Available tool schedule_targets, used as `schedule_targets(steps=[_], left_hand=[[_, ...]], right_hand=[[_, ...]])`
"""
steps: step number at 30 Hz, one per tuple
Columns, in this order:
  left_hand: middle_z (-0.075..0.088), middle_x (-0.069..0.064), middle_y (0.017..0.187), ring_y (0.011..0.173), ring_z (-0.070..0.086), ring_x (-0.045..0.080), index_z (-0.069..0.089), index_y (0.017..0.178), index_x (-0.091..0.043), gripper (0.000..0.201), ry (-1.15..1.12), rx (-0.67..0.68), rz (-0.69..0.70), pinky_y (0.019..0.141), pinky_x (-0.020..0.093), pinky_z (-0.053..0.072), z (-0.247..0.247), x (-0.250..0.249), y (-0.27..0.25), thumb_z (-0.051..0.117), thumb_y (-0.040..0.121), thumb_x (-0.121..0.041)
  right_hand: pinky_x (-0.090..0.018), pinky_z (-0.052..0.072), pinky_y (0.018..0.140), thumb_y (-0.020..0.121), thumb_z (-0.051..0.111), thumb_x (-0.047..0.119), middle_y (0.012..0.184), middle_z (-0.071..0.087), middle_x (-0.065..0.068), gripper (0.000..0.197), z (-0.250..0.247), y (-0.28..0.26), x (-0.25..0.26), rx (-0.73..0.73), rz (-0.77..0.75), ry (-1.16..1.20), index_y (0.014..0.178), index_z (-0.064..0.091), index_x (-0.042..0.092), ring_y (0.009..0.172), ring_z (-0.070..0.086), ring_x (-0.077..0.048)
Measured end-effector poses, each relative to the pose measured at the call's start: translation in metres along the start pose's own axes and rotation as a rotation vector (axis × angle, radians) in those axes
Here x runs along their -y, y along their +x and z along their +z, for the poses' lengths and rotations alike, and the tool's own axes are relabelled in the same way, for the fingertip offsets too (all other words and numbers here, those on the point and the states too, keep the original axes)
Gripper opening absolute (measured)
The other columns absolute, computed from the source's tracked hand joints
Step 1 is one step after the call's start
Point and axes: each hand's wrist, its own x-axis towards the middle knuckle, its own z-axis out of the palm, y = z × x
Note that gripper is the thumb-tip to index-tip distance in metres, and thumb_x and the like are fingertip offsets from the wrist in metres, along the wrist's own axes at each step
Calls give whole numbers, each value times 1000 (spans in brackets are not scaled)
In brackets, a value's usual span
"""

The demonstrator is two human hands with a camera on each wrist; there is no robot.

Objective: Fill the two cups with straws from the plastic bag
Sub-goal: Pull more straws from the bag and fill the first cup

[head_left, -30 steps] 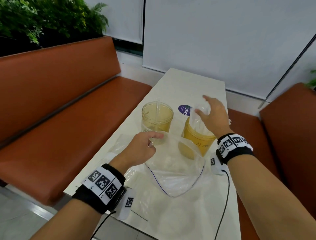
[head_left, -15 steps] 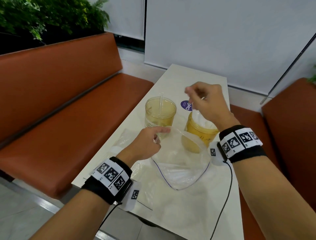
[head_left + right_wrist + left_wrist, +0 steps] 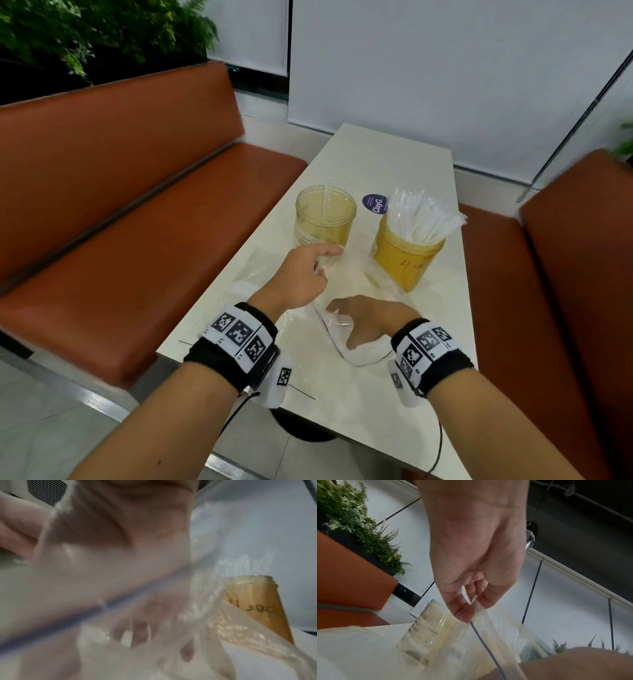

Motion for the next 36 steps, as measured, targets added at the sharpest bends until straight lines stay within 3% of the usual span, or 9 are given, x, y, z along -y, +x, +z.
schedule_targets(steps=[2, 6, 9, 15, 18, 23, 28, 33, 36], left_hand=[[67, 13, 106, 80, 55, 22, 62, 135, -26, 60, -5, -7, -16, 74, 7, 48, 0, 4, -2, 52, 88, 9], [64, 11, 104, 81, 55, 22, 63, 133, -28, 59, 2, -22, -27, 85, 31, 56, -2, 5, -4, 52, 88, 8], [66, 14, 101, 87, 59, 31, 63, 133, -26, 59, -7, -22, -31, 83, 27, 50, -3, 6, -3, 52, 87, 10], [69, 9, 122, 94, 63, 31, 63, 134, -23, 59, 18, -4, -16, 80, 17, 50, -6, 6, 0, 49, 88, 12], [72, 10, 114, 94, 64, 39, 64, 134, -22, 61, 45, -18, -14, 83, 29, 54, -7, 8, 4, 47, 85, 11], [50, 1, 98, 83, 50, 18, 64, 132, -29, 64, 48, -4, -49, 75, 24, 48, -7, 15, 11, 46, 84, 8], [54, 4, 100, 79, 51, 24, 63, 134, -27, 63, 54, -5, -48, 65, 6, 49, -9, 16, 11, 45, 86, 9], [60, 11, 96, 71, 50, 22, 64, 132, -31, 60, 41, -16, -100, 58, 15, 51, -14, 18, 13, 45, 90, 7], [61, 9, 103, 73, 51, 20, 64, 133, -30, 60, 28, -10, -105, 64, 22, 55, -14, 17, 15, 45, 89, 7]], right_hand=[[-37, 49, 99, 82, 75, 25, 145, 47, -2, 77, 7, 4, -5, -52, -25, 18, 149, 38, 30, 128, 52, -26], [-37, 45, 101, 98, 61, 34, 134, 55, -7, 47, 16, 6, -14, -212, -103, 7, 141, 51, 18, 126, 51, -27], [-34, 44, 80, 103, 53, 30, 99, 60, -7, 14, 20, 5, -18, -363, -197, 88, 104, 60, 17, 97, 58, -28], [-30, 53, 83, 106, 51, 18, 91, 69, 10, 15, 6, -13, -17, -571, -414, 397, 99, 63, 22, 86, 64, 1], [-36, 52, 86, 108, 44, 19, 87, 69, -2, 26, -17, -36, -6, -648, -459, 546, 94, 59, 35, 89, 67, -19], [-52, 46, 98, 107, 41, 25, 74, 61, 2, 26, -85, -81, 12, -751, -682, 845, 96, 61, 12, 76, 61, -16], [-47, 56, 80, 108, 39, 16, 78, 55, 1, 15, -168, -126, -1, -879, -956, 1226, 104, 53, 14, 74, 55, -18], [-41, 54, 74, 109, 39, 21, 78, 54, 3, 11, -211, -116, -50, -1392, -738, 1109, 105, 49, 19, 73, 57, -15], [-39, 51, 71, 108, 38, 21, 77, 56, 4, 12, -202, -68, -77, -1500, -485, 1013, 104, 49, 24, 68, 58, -11]])
